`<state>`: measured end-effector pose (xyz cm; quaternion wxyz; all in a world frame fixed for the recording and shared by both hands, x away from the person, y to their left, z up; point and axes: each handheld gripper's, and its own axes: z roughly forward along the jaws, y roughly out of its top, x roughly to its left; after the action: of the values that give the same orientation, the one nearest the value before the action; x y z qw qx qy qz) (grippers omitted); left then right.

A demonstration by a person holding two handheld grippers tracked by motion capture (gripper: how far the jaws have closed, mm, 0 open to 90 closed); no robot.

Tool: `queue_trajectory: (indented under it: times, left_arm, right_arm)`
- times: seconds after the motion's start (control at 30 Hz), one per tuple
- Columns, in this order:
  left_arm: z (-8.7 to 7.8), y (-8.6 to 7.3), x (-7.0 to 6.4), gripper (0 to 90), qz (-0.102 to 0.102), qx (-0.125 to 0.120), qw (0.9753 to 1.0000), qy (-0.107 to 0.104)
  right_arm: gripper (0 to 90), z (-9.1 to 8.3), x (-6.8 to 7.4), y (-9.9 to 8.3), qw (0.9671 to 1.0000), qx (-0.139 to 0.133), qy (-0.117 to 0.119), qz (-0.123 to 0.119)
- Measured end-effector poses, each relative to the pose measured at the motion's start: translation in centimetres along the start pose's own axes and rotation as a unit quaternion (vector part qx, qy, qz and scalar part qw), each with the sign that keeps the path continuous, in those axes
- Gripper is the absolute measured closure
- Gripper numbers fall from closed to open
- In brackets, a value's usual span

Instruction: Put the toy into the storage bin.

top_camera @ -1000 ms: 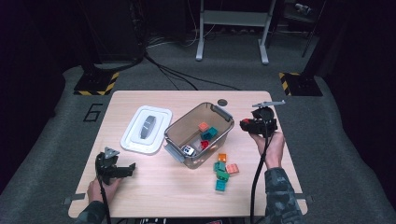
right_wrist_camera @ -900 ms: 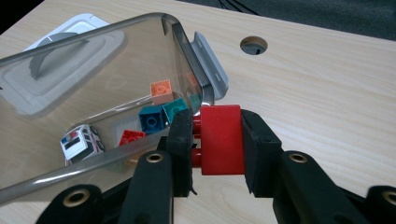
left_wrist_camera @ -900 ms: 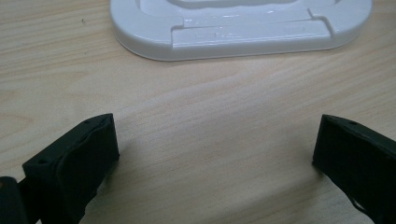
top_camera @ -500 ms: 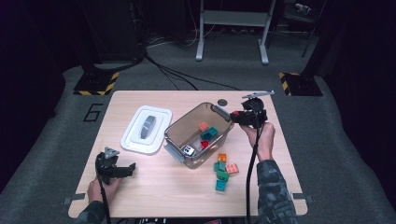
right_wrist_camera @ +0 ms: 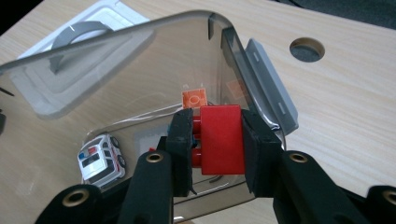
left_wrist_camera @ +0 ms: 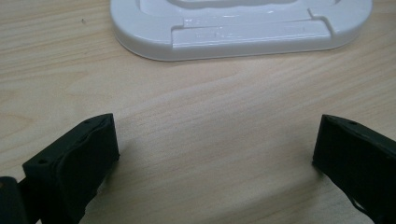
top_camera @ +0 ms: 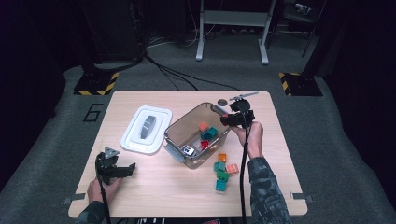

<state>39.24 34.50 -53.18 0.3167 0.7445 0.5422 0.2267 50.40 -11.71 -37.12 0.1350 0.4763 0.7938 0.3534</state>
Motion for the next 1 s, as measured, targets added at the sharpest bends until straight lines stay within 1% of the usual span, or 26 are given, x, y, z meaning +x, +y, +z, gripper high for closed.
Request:
queue_trajectory:
  times: [0.07, 0.13, 0.17, 0.23, 0.3, 0.33, 0.37, 0.4, 0.47, 0.5, 0.53, 0.57, 0.6, 0.63, 0.73, 0.83, 0.9, 0.93, 0.97, 1.0]
  left_arm:
    - [0.0, 0.0, 0.0, 0.0, -0.001, -0.002, 1.0000, 0.002]
    - [0.0, 0.0, 0.0, 0.0, 0.000, 0.000, 1.0000, 0.000]
    - [0.0, 0.0, 0.0, 0.0, 0.000, 0.000, 1.0000, 0.000]
    - [0.0, 0.0, 0.0, 0.0, 0.000, 0.000, 1.0000, 0.000]
    - [0.0, 0.0, 0.0, 0.0, -0.001, -0.002, 1.0000, 0.002]
    - [0.0, 0.0, 0.0, 0.0, -0.001, -0.002, 1.0000, 0.002]
    - [0.0, 0.0, 0.0, 0.0, -0.001, -0.002, 1.0000, 0.002]
    - [0.0, 0.0, 0.0, 0.0, -0.001, -0.002, 1.0000, 0.002]
    - [0.0, 0.0, 0.0, 0.0, 0.000, -0.001, 1.0000, 0.001]
    - [0.0, 0.0, 0.0, 0.0, -0.001, -0.002, 1.0000, 0.002]
    - [0.0, 0.0, 0.0, 0.0, -0.001, -0.002, 1.0000, 0.002]
    - [0.0, 0.0, 0.0, 0.0, -0.001, -0.002, 1.0000, 0.002]
    - [0.0, 0.0, 0.0, 0.0, 0.000, 0.000, 1.0000, 0.000]
    - [0.0, 0.0, 0.0, 0.0, -0.001, -0.002, 1.0000, 0.002]
    - [0.0, 0.0, 0.0, 0.0, -0.001, -0.001, 1.0000, 0.001]
    - [0.0, 0.0, 0.0, 0.0, -0.001, -0.002, 1.0000, 0.002]
    - [0.0, 0.0, 0.0, 0.0, -0.001, -0.001, 1.0000, 0.001]
    - [0.0, 0.0, 0.0, 0.0, 0.000, 0.000, 1.0000, 0.001]
    - [0.0, 0.0, 0.0, 0.0, -0.001, -0.001, 1.0000, 0.001]
    - [0.0, 0.0, 0.0, 0.0, -0.001, -0.002, 1.0000, 0.002]
  right_arm:
    - [67.6, 0.4, -0.1, -0.1, 1.0000, 0.007, -0.001, -0.003]
    - [67.6, 0.5, -0.1, -0.2, 0.9999, 0.013, -0.002, -0.001]
    - [67.5, 0.8, -0.2, -0.4, 0.9998, 0.018, -0.009, -0.003]
    - [67.3, 0.9, -0.2, -0.5, 0.9997, 0.022, -0.007, -0.003]
    - [65.7, 1.0, -0.2, -0.7, 0.9996, 0.025, -0.011, -0.002]
    - [63.8, 1.0, -0.2, -0.8, 0.9996, 0.026, -0.013, -0.002]
    - [61.3, 0.9, -0.2, -1.0, 0.9996, 0.025, -0.014, -0.006]
    - [55.5, 0.6, -0.2, -1.2, 0.9998, 0.016, -0.008, 0.002]
    - [46.7, 0.0, -0.2, -1.3, 0.9999, 0.011, -0.010, 0.009]
    - [46.7, 0.0, -0.2, -1.3, 0.9999, 0.011, -0.010, 0.009]
    - [42.8, -0.3, -0.2, -1.4, 0.9999, 0.005, -0.007, 0.009]
    - [38.6, -0.6, -0.1, -1.5, 0.9999, 0.001, -0.010, 0.012]
    - [32.0, -1.4, 0.0, -2.0, 0.9998, -0.009, -0.013, 0.010]
    - [32.0, -1.4, 0.0, -2.0, 0.9998, -0.009, -0.013, 0.010]
    - [24.0, -2.3, 0.2, -3.0, 0.9997, -0.019, -0.015, 0.010]
    - [18.2, -2.9, 0.3, -4.3, 0.9997, -0.019, -0.016, 0.010]
    - [15.2, -3.2, 0.5, -5.3, 0.9997, -0.016, -0.020, 0.006]
    - [14.9, -3.2, 0.6, -5.9, 0.9997, -0.016, -0.018, 0.010]
    - [14.2, -3.2, 0.6, -6.5, 0.9996, -0.018, -0.019, 0.006]
    - [11.7, -3.1, 0.6, -7.6, 0.9997, -0.013, -0.015, 0.013]
